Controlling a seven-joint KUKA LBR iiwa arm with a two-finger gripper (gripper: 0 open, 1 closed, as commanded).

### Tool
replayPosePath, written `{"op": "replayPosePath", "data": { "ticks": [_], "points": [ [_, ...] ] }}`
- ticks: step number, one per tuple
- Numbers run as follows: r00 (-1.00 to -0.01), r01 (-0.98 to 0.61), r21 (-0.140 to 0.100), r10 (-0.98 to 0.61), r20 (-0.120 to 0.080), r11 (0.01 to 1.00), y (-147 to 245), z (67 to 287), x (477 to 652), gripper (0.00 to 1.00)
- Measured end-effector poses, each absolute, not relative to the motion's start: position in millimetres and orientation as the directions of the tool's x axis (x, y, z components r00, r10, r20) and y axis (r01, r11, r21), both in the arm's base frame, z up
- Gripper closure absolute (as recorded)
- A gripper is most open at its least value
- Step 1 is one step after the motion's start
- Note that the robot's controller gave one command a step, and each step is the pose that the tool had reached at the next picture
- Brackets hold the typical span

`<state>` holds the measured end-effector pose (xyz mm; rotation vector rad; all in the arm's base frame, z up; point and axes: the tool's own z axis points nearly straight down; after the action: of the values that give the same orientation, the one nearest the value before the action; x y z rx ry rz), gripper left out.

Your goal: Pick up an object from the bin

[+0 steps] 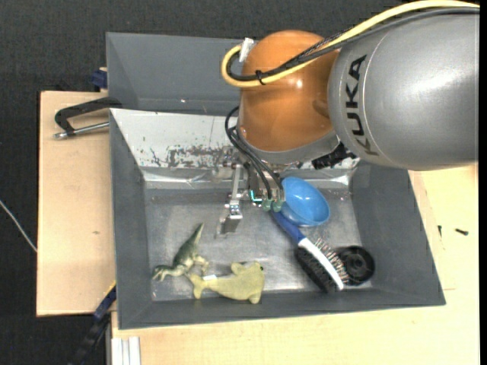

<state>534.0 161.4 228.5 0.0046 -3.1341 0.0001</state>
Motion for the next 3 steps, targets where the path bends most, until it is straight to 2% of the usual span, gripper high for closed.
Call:
{"op": "replayPosePath", "data": {
  "ticks": [1, 2, 3],
  "points": [
    [-0.906, -0.424, 0.001, -0.424, -0.02, 0.906, 117.2, 78.4, 500.3, 0.0],
    [-0.771, -0.636, -0.005, -0.636, -0.011, 0.771, 71.8, 101.9, 497.4, 0.0],
    [-0.488, -0.873, -0.003, -0.873, -0.009, 0.488, 162.3, 101.2, 493.7, 0.0]
  ]
}}
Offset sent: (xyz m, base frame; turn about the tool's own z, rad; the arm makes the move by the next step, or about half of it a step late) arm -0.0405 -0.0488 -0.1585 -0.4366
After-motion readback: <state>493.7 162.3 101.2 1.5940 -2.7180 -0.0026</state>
